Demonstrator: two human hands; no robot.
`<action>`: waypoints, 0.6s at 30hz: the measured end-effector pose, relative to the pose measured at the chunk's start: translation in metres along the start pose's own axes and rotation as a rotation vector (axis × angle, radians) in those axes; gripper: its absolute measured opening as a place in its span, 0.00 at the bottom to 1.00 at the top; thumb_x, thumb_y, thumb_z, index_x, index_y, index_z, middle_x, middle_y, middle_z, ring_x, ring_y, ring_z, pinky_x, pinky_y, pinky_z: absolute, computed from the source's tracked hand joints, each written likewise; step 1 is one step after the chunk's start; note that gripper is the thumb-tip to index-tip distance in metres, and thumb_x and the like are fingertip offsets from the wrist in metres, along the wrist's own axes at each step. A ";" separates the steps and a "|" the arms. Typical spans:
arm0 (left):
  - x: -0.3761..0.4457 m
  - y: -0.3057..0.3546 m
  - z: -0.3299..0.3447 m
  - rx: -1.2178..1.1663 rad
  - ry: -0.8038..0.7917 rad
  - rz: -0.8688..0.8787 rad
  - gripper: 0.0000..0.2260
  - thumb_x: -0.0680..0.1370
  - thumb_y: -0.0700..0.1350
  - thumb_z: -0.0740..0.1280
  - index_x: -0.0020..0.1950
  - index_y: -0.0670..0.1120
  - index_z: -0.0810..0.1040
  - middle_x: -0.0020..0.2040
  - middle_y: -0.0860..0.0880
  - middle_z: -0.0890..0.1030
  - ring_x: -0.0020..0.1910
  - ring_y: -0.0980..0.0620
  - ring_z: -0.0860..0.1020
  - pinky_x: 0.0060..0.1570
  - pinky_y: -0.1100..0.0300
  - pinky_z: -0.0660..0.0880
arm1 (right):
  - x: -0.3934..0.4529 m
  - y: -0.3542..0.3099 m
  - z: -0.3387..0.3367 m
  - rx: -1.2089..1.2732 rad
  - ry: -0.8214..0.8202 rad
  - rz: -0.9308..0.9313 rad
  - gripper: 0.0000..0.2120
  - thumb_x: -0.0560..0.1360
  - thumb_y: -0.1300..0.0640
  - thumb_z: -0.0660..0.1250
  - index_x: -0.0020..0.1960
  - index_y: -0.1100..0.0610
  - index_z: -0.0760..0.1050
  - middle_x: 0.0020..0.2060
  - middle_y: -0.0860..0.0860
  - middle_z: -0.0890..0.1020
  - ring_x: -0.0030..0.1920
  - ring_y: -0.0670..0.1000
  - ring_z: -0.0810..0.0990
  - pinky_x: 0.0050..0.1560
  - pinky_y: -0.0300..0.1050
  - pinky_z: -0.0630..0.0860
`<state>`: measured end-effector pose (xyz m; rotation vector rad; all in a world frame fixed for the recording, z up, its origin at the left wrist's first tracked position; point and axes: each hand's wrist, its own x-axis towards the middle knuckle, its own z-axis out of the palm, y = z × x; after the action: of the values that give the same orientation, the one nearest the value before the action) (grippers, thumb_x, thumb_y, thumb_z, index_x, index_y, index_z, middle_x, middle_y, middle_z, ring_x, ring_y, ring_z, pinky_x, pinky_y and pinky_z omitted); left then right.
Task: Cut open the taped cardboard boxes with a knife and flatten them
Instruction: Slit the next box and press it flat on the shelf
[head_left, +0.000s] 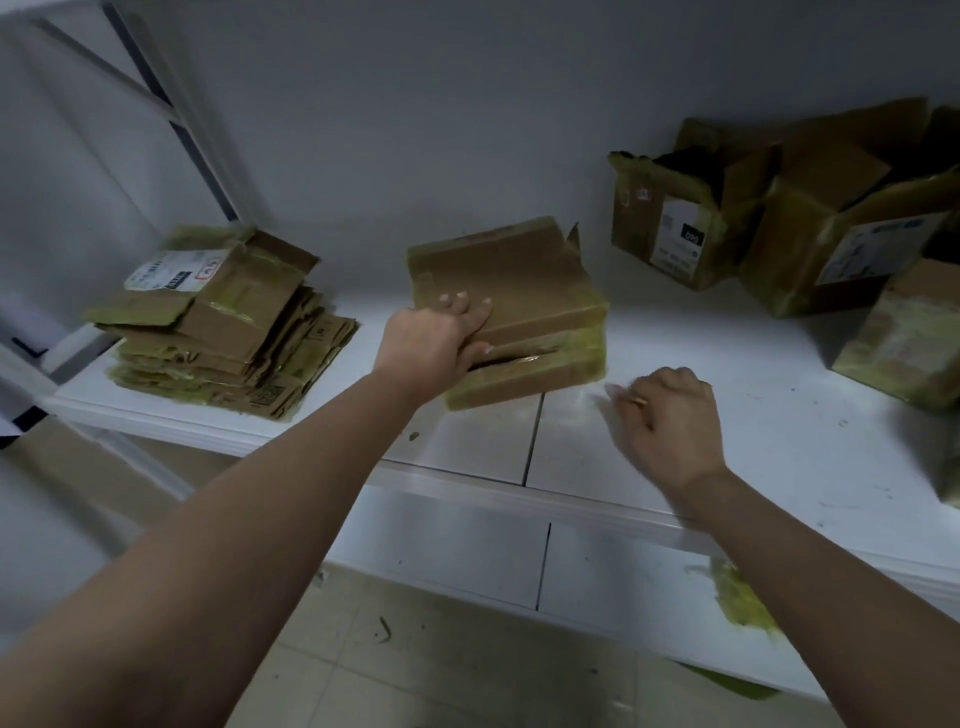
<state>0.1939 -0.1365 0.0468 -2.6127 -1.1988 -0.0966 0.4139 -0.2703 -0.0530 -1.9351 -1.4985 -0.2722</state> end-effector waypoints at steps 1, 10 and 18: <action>0.000 0.001 0.002 0.001 0.012 -0.005 0.24 0.82 0.57 0.54 0.77 0.54 0.58 0.77 0.50 0.63 0.74 0.51 0.63 0.56 0.53 0.72 | 0.002 -0.008 0.002 0.005 0.001 -0.044 0.19 0.75 0.48 0.57 0.37 0.60 0.80 0.35 0.54 0.79 0.40 0.59 0.75 0.43 0.47 0.66; 0.001 -0.004 0.010 -0.013 0.092 0.009 0.23 0.82 0.57 0.54 0.77 0.55 0.61 0.75 0.52 0.66 0.73 0.52 0.66 0.55 0.54 0.73 | 0.036 -0.062 0.014 0.061 -0.221 -0.394 0.22 0.70 0.69 0.67 0.63 0.60 0.75 0.56 0.58 0.79 0.54 0.61 0.77 0.58 0.52 0.71; 0.002 -0.021 0.011 -0.086 0.093 0.054 0.27 0.79 0.64 0.55 0.76 0.58 0.60 0.75 0.55 0.64 0.72 0.55 0.67 0.56 0.53 0.74 | 0.043 -0.073 0.019 0.062 -0.421 -0.361 0.14 0.78 0.59 0.61 0.63 0.55 0.75 0.57 0.52 0.74 0.57 0.54 0.69 0.52 0.43 0.67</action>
<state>0.1793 -0.1190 0.0413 -2.6799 -1.1149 -0.2617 0.3564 -0.2166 -0.0169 -1.7330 -2.1073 0.0333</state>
